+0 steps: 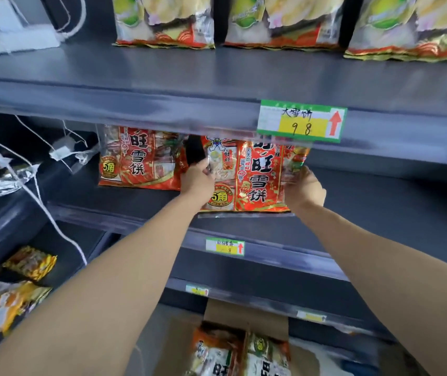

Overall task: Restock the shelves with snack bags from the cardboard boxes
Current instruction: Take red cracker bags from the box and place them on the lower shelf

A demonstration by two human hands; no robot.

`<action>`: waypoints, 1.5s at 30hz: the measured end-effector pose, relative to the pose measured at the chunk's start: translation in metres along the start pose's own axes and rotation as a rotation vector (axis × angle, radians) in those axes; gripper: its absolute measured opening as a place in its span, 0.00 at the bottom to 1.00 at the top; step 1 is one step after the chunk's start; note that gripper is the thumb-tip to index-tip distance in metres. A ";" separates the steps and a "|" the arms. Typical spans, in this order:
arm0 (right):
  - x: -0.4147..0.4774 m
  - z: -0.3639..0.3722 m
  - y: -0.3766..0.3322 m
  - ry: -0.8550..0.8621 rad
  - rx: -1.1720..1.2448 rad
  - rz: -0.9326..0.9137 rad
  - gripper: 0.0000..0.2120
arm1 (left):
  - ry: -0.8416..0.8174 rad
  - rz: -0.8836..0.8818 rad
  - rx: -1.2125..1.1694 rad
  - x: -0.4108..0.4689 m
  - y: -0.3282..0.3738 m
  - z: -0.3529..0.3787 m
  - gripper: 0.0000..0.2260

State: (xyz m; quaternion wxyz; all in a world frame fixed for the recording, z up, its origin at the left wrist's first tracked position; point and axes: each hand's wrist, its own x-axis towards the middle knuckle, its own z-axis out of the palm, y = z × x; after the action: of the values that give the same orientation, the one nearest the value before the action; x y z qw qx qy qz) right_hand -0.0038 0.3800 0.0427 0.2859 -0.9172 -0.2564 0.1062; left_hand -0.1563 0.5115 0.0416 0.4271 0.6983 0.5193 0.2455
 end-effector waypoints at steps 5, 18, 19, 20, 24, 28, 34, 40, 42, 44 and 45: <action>0.025 0.030 -0.019 0.079 0.177 0.015 0.14 | -0.035 0.019 -0.024 0.053 0.000 0.007 0.21; 0.077 0.088 -0.048 0.167 0.429 0.005 0.19 | -0.014 0.097 -0.207 0.140 -0.017 0.023 0.25; 0.077 0.092 -0.050 0.150 0.459 -0.011 0.20 | 0.003 0.105 -0.190 0.142 -0.018 0.022 0.25; 0.077 0.097 -0.051 0.121 0.493 -0.031 0.23 | 0.010 0.113 -0.170 0.142 -0.020 0.022 0.26; 0.076 0.113 -0.046 0.031 0.555 -0.086 0.28 | -0.057 0.130 -0.199 0.140 -0.026 0.025 0.31; 0.076 0.114 -0.044 -0.015 0.526 -0.065 0.37 | -0.122 0.133 -0.087 0.140 -0.024 0.021 0.36; 0.049 0.098 -0.035 -0.010 0.433 -0.068 0.25 | -0.145 0.136 0.135 0.105 -0.018 0.010 0.32; -0.003 0.054 -0.002 -0.025 0.108 -0.181 0.25 | -0.287 0.364 0.310 0.034 -0.016 0.009 0.17; -0.026 0.028 0.019 -0.037 -0.022 -0.204 0.23 | -0.367 0.433 0.333 0.002 -0.004 0.017 0.16; -0.051 0.000 0.048 -0.041 -0.111 -0.204 0.22 | -0.468 0.505 0.337 -0.036 0.013 0.032 0.16; -0.064 -0.017 0.064 -0.034 -0.141 -0.205 0.23 | -0.526 0.544 0.337 -0.056 0.022 0.042 0.16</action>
State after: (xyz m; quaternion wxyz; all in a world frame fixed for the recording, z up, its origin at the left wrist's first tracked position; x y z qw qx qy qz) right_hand -0.0257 0.2931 0.0221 0.2258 -0.9020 -0.3605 0.0737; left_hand -0.1314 0.4424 0.0442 0.3445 0.9091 0.2219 0.0744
